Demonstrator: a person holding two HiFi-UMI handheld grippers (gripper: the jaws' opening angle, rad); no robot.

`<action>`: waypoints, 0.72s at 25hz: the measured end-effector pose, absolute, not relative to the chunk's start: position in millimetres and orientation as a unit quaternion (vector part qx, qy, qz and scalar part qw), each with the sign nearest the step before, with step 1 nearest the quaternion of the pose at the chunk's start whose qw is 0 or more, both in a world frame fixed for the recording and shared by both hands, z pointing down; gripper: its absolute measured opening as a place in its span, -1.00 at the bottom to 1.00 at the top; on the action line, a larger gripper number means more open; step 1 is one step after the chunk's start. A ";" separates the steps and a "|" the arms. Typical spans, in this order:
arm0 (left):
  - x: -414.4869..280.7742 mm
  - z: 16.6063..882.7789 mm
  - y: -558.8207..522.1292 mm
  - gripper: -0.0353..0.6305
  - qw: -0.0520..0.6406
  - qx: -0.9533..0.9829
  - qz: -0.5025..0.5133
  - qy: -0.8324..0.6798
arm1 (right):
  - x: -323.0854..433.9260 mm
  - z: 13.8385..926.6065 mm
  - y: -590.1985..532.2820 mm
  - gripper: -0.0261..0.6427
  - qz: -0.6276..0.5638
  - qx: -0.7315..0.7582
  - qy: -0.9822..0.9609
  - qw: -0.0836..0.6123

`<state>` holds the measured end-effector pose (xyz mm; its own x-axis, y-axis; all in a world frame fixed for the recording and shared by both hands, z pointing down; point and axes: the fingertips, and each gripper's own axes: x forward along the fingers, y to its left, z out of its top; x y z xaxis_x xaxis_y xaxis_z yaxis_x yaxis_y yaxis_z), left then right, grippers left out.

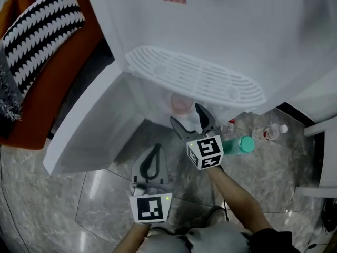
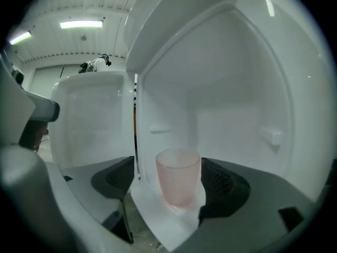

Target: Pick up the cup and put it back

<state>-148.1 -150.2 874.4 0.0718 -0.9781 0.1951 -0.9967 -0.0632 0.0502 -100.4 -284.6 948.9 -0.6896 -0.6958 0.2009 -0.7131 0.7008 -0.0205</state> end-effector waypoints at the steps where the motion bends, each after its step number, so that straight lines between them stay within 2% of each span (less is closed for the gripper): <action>1: -149.3 875.4 -149.5 -0.86 0.087 0.727 0.056 -0.679 | -102.3 952.3 -290.5 0.23 0.047 0.390 -0.915 0.093; 10: -166.3 880.7 -141.9 -0.86 0.089 0.718 0.066 -0.687 | -113.8 982.1 -322.1 0.23 0.052 0.422 -0.898 0.110; 13: -169.6 887.9 -140.1 -0.86 0.089 0.712 0.077 -0.693 | -113.6 982.7 -329.2 0.18 0.060 0.433 -0.894 0.105; 18: -163.3 887.6 -143.9 -0.86 0.093 0.716 0.071 -0.688 | -122.1 981.5 -324.0 0.16 0.052 0.401 -0.903 0.143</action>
<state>-163.3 -143.9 887.6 0.0419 -0.9723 0.2297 -0.9988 -0.0346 0.0358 -122.1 -324.0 981.5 -0.6370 -0.7103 0.2995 -0.7400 0.6723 0.0205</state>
